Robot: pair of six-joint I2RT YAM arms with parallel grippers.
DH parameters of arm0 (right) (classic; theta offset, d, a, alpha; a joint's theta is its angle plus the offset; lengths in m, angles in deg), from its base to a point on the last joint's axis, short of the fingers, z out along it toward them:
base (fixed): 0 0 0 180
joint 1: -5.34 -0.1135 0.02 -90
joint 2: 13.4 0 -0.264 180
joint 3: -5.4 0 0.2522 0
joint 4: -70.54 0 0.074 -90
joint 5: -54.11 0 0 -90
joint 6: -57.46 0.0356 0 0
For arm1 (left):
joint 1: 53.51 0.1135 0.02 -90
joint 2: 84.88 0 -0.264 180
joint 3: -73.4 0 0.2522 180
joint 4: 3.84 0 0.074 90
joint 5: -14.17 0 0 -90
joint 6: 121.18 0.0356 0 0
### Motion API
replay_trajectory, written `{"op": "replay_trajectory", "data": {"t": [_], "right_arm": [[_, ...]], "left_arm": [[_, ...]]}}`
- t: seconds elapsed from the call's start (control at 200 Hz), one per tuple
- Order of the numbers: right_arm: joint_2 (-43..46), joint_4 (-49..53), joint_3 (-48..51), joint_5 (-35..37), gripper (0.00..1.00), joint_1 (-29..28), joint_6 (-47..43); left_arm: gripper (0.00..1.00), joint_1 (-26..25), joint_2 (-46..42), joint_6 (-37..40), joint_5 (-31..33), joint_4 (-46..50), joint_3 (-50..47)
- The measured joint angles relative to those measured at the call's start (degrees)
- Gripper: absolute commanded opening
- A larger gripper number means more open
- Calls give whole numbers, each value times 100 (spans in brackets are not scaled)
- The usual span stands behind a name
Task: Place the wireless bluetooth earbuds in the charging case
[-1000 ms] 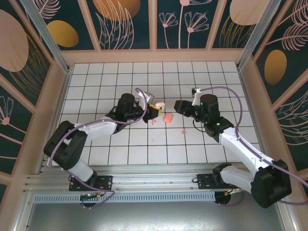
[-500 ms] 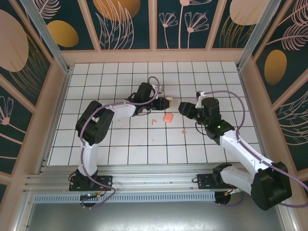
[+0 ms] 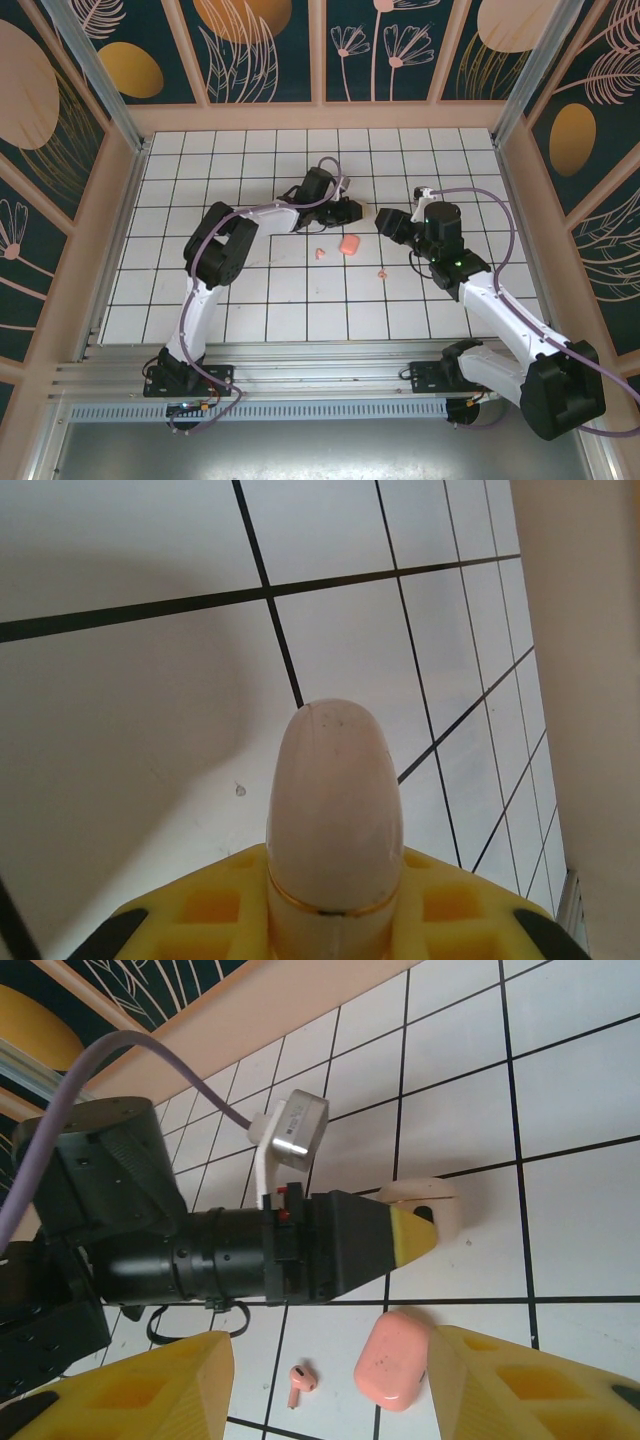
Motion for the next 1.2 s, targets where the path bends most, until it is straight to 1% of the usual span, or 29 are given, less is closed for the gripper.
{"op": "replay_trajectory", "data": {"t": [0.115, 0.355, 0.495, 0.576, 0.626, 0.726, 0.986, 1.101, 1.196], "right_arm": [[4, 0, 0, 2, 54, 2, 0], [136, 0, 0, 4, 54, 11, -2], [175, 0, 0, 4, 54, 22, -2], [179, 0, 0, 4, 54, 22, -2], [179, 0, 0, 4, 54, 22, -2], [179, 0, 0, 4, 54, 26, -4], [184, 11, 0, 2, 54, 33, -22], [208, 42, -4, -39, 55, 33, -39], [269, 144, -4, -63, 54, 33, -52]], "left_arm": [[25, -55, 155, -55, -9, 138, 162], [28, -138, 466, -127, -26, 299, 540], [35, -142, 511, -160, -7, 444, 671], [37, -149, 542, -162, 33, 555, 787], [41, -149, 555, -146, 59, 621, 844], [42, -155, 557, -96, 122, 730, 901], [44, -238, 483, 258, 564, 1102, 977], [45, -232, 302, 468, 992, 1473, 911], [45, -203, -9, 616, 1357, 1746, 667]]}}
